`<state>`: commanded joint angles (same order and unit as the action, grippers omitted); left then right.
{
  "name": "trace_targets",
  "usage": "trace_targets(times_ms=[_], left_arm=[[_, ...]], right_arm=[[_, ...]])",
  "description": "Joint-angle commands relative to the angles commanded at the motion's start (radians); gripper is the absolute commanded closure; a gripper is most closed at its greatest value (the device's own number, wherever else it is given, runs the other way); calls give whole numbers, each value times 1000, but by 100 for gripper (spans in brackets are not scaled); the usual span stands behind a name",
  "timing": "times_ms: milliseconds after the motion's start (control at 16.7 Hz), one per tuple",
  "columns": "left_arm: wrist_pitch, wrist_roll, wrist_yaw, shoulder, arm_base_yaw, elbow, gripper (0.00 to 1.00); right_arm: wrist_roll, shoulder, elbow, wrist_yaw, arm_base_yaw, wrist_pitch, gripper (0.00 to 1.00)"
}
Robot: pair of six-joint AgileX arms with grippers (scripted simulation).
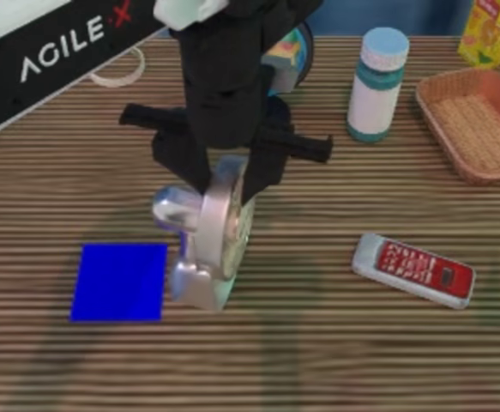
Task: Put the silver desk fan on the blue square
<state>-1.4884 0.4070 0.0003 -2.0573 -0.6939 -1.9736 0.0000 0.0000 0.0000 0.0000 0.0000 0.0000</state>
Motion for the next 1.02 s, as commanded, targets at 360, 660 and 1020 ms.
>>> trace_targets(times_ms=[360, 660, 1020], left_arm=[[7, -280, -1, 46, 51, 85, 100], [42, -741, -1, 140, 129, 197, 100], [94, -1296, -2, 269, 230, 357, 100]], right_arm=[[0, 0, 0, 0, 0, 0, 0], [0, 0, 0, 0, 0, 0, 0], [0, 0, 0, 0, 0, 0, 0]])
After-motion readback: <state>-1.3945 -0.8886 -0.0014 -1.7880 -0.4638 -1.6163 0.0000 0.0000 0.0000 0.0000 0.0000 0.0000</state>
